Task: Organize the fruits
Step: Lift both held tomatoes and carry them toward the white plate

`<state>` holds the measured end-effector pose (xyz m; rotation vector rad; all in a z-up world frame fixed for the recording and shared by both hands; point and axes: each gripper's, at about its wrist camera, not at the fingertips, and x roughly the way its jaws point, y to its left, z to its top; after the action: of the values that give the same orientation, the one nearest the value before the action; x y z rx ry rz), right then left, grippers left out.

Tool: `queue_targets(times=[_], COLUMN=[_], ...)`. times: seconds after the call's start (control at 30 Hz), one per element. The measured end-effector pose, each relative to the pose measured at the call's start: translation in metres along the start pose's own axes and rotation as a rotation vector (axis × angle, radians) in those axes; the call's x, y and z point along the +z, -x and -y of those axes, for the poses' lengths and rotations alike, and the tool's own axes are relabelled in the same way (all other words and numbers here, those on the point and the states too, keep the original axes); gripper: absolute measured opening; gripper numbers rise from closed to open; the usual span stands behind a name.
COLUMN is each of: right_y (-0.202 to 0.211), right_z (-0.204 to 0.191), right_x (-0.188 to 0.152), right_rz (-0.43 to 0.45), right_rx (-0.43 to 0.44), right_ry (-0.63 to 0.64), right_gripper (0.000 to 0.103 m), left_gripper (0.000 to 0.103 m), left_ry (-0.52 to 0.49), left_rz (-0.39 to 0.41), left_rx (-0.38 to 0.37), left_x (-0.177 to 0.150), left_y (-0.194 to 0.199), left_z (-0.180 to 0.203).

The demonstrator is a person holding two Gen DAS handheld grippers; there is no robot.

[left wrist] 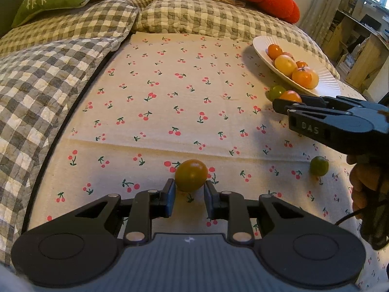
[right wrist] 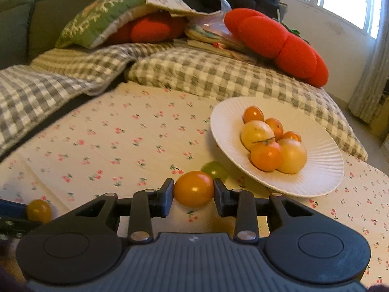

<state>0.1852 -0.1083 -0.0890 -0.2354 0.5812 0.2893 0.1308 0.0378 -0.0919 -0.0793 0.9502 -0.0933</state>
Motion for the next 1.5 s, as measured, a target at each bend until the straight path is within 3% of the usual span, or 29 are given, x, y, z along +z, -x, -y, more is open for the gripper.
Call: queue_targets(times=[0.37, 0.53, 0.77, 0.8, 0.83, 0.93, 1.03, 1.17, 1.2, 1.23, 1.3, 1.5], right_y=[0.031, 0.041, 0.036, 0.037, 0.039, 0.043, 0.045, 0.045, 0.045, 0.046, 0.049, 0.05], right_z=[0.019, 0.034, 0.041, 0.041, 0.04, 0.039, 0.037, 0.036, 0.036, 0.036, 0.037, 0.037], right_x=[0.018, 0.025, 0.022, 0.023, 0.023, 0.026, 0.028, 0.029, 0.029, 0.029, 0.03, 0.03], right_rz=[0.058, 0.087, 0.067, 0.067, 0.07, 0.086, 0.09, 0.093, 0.095, 0.096, 0.1, 0.102], right_rx=[0.059, 0.099, 0.107, 0.108, 0.112, 0.127, 0.142, 0.157, 0.159, 0.161, 0.164, 0.173], right_ry=[-0.101, -0.174, -0.195, -0.197, -0.199, -0.199, -0.199, -0.204, -0.203, -0.201, -0.202, -0.206], right_gripper=[0.031, 0.031, 0.031, 0.031, 0.031, 0.031, 0.032, 0.032, 0.032, 0.032, 0.031, 0.032], left_gripper=[0.013, 0.0, 0.0, 0.004, 0.018, 0.045, 0.051, 0.051, 0.041, 0.026, 0.024, 0.024], left_ry=[0.009, -0.011, 0.012, 0.018, 0.019, 0.035, 0.062, 0.058, 0.05, 0.035, -0.024, -0.045], left_rz=[0.035, 0.05, 0.019, 0.033, 0.045, 0.06, 0.042, 0.032, 0.02, 0.008, 0.016, 0.019], left_rx=[0.011, 0.008, 0.004, 0.01, 0.022, 0.064, 0.086, 0.074, 0.063, 0.056, 0.083, 0.085], left_x=[0.004, 0.005, 0.006, 0.007, 0.008, 0.009, 0.012, 0.02, 0.021, 0.02, 0.016, 0.012], left_y=[0.007, 0.01, 0.0, 0.002, 0.004, 0.005, -0.001, -0.013, -0.016, -0.018, -0.017, -0.013], left_z=[-0.004, 0.0, -0.005, -0.006, -0.007, -0.01, -0.015, -0.014, -0.012, -0.008, 0.0, 0.005])
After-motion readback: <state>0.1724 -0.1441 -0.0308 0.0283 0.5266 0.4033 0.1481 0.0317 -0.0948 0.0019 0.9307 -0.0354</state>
